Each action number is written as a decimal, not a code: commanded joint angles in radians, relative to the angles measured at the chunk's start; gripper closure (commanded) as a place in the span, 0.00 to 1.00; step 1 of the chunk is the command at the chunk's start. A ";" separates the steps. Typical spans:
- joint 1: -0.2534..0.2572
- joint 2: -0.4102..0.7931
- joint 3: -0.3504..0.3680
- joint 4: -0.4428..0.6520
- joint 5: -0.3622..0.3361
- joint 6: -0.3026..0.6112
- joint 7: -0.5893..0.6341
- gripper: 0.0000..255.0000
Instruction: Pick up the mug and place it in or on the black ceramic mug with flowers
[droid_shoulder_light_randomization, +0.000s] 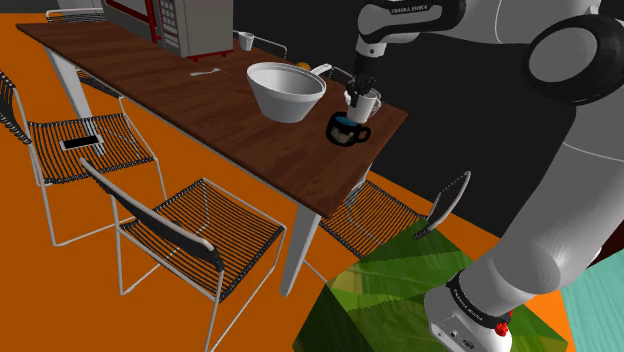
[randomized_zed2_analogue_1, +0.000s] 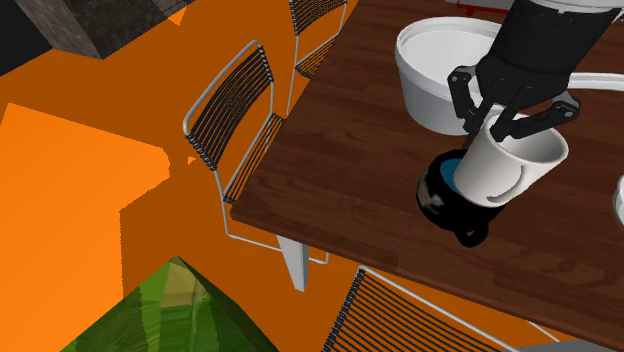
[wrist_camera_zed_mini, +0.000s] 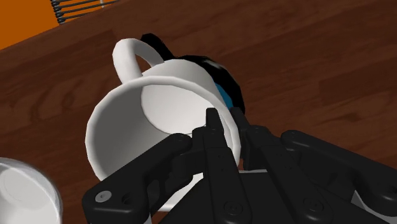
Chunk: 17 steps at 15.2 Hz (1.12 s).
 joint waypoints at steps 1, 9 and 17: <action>-0.001 0.004 0.000 -0.020 0.000 0.025 0.001 1.00; -0.001 0.004 0.000 -0.020 0.000 0.025 0.001 1.00; 0.001 -0.002 0.001 0.039 0.001 -0.040 0.000 0.00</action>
